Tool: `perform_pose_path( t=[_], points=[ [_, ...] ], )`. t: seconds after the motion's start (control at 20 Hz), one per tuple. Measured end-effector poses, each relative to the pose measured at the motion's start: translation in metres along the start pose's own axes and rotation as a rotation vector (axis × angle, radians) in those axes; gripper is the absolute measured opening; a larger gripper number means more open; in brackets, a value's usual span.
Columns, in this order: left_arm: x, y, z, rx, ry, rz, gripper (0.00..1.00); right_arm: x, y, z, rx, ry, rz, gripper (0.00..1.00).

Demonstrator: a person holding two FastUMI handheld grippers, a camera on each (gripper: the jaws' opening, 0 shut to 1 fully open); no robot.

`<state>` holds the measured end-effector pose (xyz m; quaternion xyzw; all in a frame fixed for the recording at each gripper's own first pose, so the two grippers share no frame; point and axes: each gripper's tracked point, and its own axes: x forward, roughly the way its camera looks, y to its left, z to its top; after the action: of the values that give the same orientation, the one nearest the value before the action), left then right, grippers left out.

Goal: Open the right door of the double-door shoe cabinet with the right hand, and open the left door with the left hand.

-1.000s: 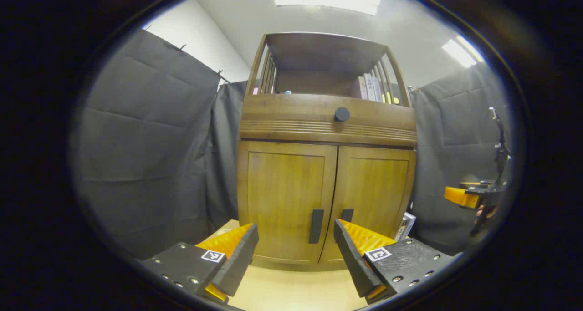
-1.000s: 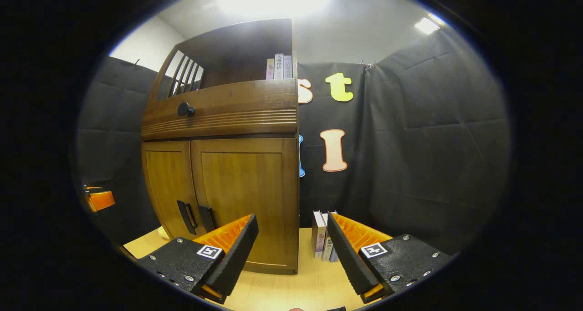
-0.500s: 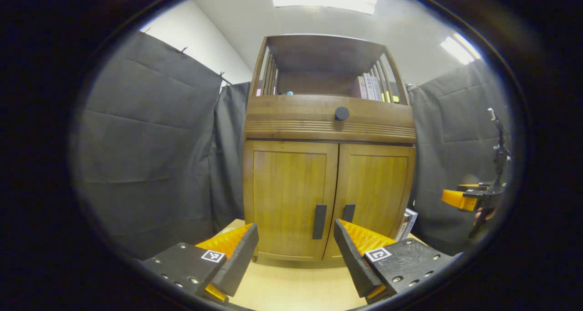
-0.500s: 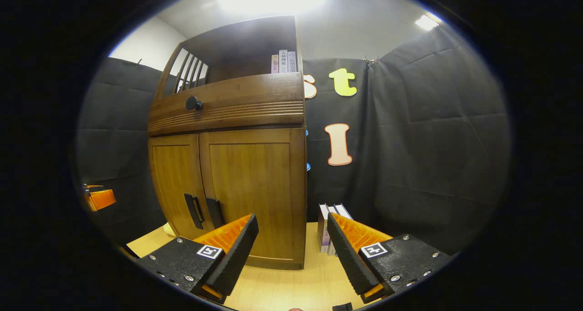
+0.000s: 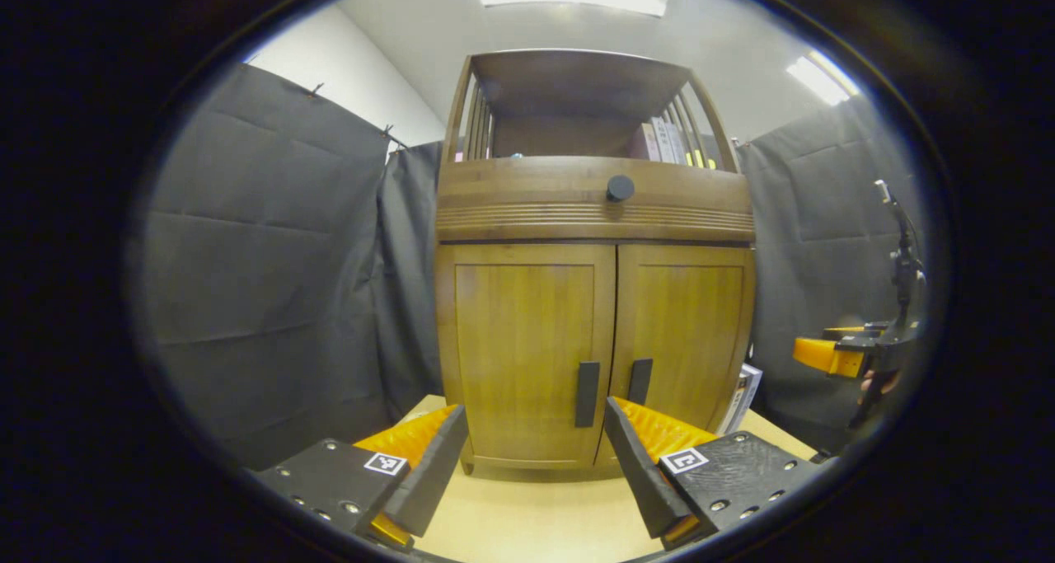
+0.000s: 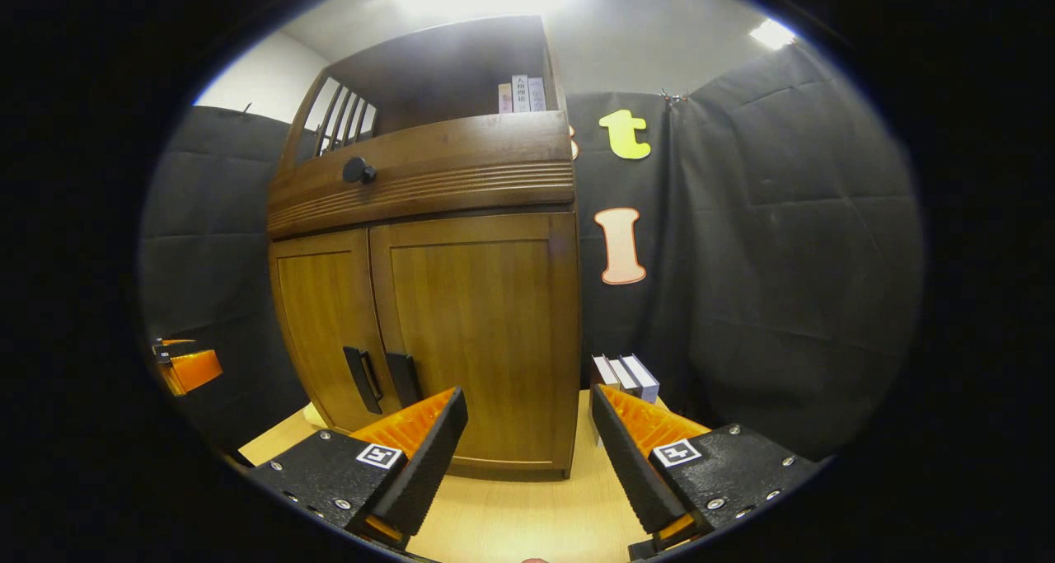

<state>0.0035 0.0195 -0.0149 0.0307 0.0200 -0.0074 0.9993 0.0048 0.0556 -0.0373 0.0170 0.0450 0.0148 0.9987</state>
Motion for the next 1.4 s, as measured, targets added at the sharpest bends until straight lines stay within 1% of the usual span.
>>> perform_pose_path(
  t=[0.1, 0.15, 0.25, 0.3, 0.45, 0.5, 0.55, 0.65, 0.7, 0.75, 0.9, 1.0, 1.05, 1.1, 1.15, 1.25, 1.3, 1.4],
  points=[
    [0.005, 0.007, 0.001, 0.000, 0.004, 0.000, 1.00, 0.003, 0.012, -0.002, -0.006, 0.013, -0.006, 0.94],
    [0.008, 0.011, 0.001, 0.000, 0.002, 0.002, 0.95, 0.004, 0.019, -0.004, -0.005, 0.014, -0.004, 0.95],
    [0.014, 0.019, -0.006, 0.008, 0.000, -0.005, 0.95, 0.005, 0.031, -0.011, 0.004, 0.023, -0.006, 0.95],
    [0.016, 0.024, -0.011, 0.013, 0.005, -0.009, 1.00, 0.006, 0.037, -0.015, 0.011, 0.030, -0.010, 0.95],
    [0.019, 0.036, -0.030, 0.024, 0.029, -0.038, 1.00, 0.015, 0.057, -0.025, 0.033, 0.046, -0.012, 0.94],
    [0.020, 0.041, -0.036, 0.025, 0.037, -0.044, 0.95, 0.019, 0.064, -0.028, 0.035, 0.053, -0.008, 0.95],
    [0.021, 0.046, -0.041, 0.022, 0.044, -0.050, 1.00, 0.024, 0.071, -0.031, 0.040, 0.058, -0.007, 0.95],
    [0.027, 0.057, -0.049, 0.017, 0.067, -0.048, 1.00, 0.032, 0.085, -0.036, 0.066, 0.069, 0.004, 0.95],
    [0.027, 0.061, -0.052, 0.011, 0.070, -0.046, 0.95, 0.037, 0.092, -0.037, 0.077, 0.072, 0.011, 0.95],
    [0.029, 0.063, -0.052, 0.005, 0.065, -0.054, 1.00, 0.044, 0.100, -0.037, 0.079, 0.073, 0.018, 0.95],
    [0.031, 0.067, -0.063, 0.020, 0.056, -0.083, 1.00, 0.065, 0.116, -0.038, 0.078, 0.059, 0.026, 0.94],
    [0.031, 0.070, -0.075, 0.008, 0.070, -0.106, 1.00, 0.079, 0.129, -0.036, 0.071, 0.045, 0.031, 0.94],
    [0.032, 0.074, -0.081, -0.006, 0.082, -0.106, 1.00, 0.088, 0.135, -0.036, 0.066, 0.049, 0.031, 0.95],
    [0.037, 0.081, -0.089, -0.020, 0.091, -0.101, 0.95, 0.097, 0.142, -0.037, 0.060, 0.052, 0.035, 0.94],
    [0.038, 0.084, -0.095, -0.033, 0.093, -0.104, 1.00, 0.105, 0.147, -0.038, 0.053, 0.057, 0.035, 0.95],
    [0.045, 0.085, -0.105, -0.047, 0.104, -0.108, 1.00, 0.118, 0.153, -0.047, 0.039, 0.070, 0.024, 0.94],
    [0.047, 0.089, -0.109, -0.051, 0.112, -0.107, 0.95, 0.125, 0.155, -0.050, 0.035, 0.082, 0.019, 0.94],
    [0.053, 0.094, -0.117, -0.060, 0.126, -0.107, 0.95, 0.142, 0.159, -0.056, 0.036, 0.101, 0.008, 0.94]
  ],
)
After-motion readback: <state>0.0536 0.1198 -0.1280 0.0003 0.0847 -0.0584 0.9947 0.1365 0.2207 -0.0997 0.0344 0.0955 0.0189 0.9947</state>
